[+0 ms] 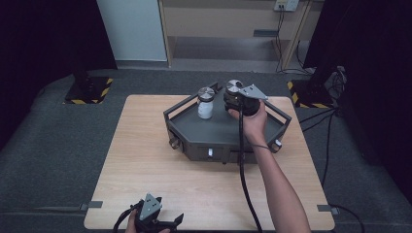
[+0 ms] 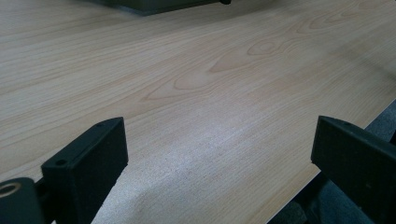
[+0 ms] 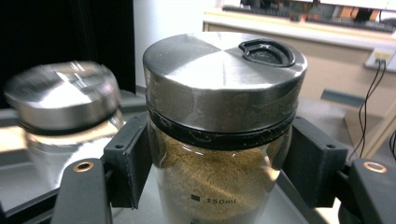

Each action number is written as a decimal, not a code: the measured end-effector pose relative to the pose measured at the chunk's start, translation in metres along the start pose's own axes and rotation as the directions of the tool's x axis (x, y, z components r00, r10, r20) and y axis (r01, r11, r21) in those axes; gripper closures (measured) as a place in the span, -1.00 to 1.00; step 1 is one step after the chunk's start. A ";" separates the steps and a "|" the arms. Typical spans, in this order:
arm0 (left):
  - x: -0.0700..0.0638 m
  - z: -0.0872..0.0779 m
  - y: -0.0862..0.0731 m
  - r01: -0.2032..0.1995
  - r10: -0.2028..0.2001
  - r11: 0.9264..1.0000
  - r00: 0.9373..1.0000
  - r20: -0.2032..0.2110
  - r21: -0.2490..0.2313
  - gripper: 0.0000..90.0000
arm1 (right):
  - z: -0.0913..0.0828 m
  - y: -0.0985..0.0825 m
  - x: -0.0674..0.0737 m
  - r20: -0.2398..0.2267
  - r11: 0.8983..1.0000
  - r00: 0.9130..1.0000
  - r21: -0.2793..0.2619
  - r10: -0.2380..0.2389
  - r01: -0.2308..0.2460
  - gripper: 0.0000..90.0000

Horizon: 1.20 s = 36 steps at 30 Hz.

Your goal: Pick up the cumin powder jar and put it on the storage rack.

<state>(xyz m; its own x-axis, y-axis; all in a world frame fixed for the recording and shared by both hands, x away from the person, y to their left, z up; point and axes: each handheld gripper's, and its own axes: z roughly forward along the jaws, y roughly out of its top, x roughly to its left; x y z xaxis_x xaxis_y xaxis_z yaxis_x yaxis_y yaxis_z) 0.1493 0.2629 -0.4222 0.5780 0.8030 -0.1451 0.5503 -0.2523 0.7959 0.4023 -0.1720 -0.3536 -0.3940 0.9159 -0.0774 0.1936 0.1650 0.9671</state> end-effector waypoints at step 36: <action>0.001 0.001 0.000 0.000 0.000 1.000 1.000 -0.009 0.006 -0.94 | 0.012 -0.018 -0.004 -0.015 0.998 0.999 0.050 0.047 -0.047 -0.47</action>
<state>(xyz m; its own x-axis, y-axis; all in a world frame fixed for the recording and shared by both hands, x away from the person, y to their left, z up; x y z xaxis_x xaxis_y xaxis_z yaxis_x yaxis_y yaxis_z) 0.1508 0.2628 -0.4233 0.5725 0.8078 -0.1401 0.5540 -0.2553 0.7924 0.4112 -0.1742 -0.3736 -0.3979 0.9170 -0.0278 0.2567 0.1403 0.9562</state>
